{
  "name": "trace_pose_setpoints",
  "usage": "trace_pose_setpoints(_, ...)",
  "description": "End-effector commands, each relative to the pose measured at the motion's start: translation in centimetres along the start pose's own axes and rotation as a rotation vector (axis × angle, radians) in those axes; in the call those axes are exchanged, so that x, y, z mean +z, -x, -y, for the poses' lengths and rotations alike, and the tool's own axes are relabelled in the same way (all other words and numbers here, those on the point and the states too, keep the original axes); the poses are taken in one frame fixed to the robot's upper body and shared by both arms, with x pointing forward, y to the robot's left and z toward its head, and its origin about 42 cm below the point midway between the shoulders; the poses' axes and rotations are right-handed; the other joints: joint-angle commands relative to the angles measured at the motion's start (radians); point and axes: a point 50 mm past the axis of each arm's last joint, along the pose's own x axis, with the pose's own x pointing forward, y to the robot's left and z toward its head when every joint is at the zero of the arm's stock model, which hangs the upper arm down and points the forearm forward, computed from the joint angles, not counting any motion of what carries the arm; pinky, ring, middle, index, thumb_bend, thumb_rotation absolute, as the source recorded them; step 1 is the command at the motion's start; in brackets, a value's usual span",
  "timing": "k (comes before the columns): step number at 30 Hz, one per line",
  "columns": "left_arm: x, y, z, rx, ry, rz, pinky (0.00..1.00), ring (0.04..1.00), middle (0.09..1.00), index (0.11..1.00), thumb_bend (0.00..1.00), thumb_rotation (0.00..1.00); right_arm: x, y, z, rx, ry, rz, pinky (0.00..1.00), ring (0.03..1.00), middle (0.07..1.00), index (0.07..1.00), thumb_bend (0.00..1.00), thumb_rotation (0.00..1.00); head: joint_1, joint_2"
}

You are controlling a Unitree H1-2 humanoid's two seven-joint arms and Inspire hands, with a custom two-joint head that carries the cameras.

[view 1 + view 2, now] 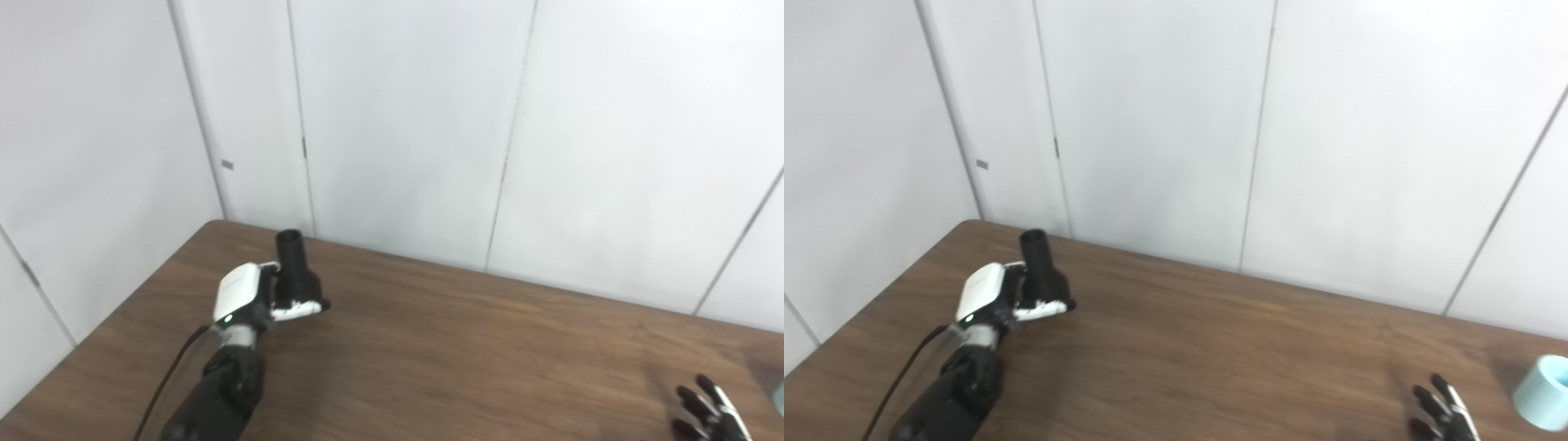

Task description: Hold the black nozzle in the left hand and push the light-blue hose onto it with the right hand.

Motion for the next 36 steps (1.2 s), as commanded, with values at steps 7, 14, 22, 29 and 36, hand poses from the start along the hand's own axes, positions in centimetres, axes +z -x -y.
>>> trace_pose_setpoints(7, 2.7, 1.3, -0.9, 0.000, 0.007, 0.139, 1.00, 0.833, 0.714, 0.483, 0.52, 0.05, 0.1, 0.7, 0.5, -0.013, 0.048, 0.023, 0.86, 0.829, 0.800, 0.850, 0.69, 0.32, -0.120, 0.049)
trace_pose_setpoints(14, 5.7, 3.0, -0.2, -0.047, 0.064, 0.213, 1.00, 0.839, 0.724, 0.484, 0.52, 0.05, 2.8, 2.0, 0.1, -0.012, 0.137, 0.073, 0.83, 0.807, 0.782, 0.824, 0.73, 0.45, -0.224, 0.092)
trace_pose_setpoints(22, 10.2, 4.6, 1.2, -0.101, 0.127, 0.318, 1.00, 0.841, 0.728, 0.484, 0.52, 0.05, 5.8, 3.7, 0.4, -0.002, 0.150, 0.112, 0.74, 0.778, 0.786, 0.827, 0.71, 0.44, -0.301, 0.116)
trace_pose_setpoints(29, 13.5, 6.7, 1.5, -0.135, 0.183, 0.408, 1.00, 0.836, 0.730, 0.484, 0.52, 0.05, 6.8, 4.3, 0.8, -0.003, 0.149, 0.146, 0.72, 0.789, 0.795, 0.832, 0.73, 0.45, -0.364, 0.125)
trace_pose_setpoints(36, 15.9, 9.0, 1.9, -0.189, 0.189, 0.473, 1.00, 0.831, 0.728, 0.483, 0.52, 0.05, 6.7, 4.2, 0.6, -0.010, 0.124, 0.171, 0.71, 0.777, 0.795, 0.836, 0.74, 0.43, -0.400, 0.129)
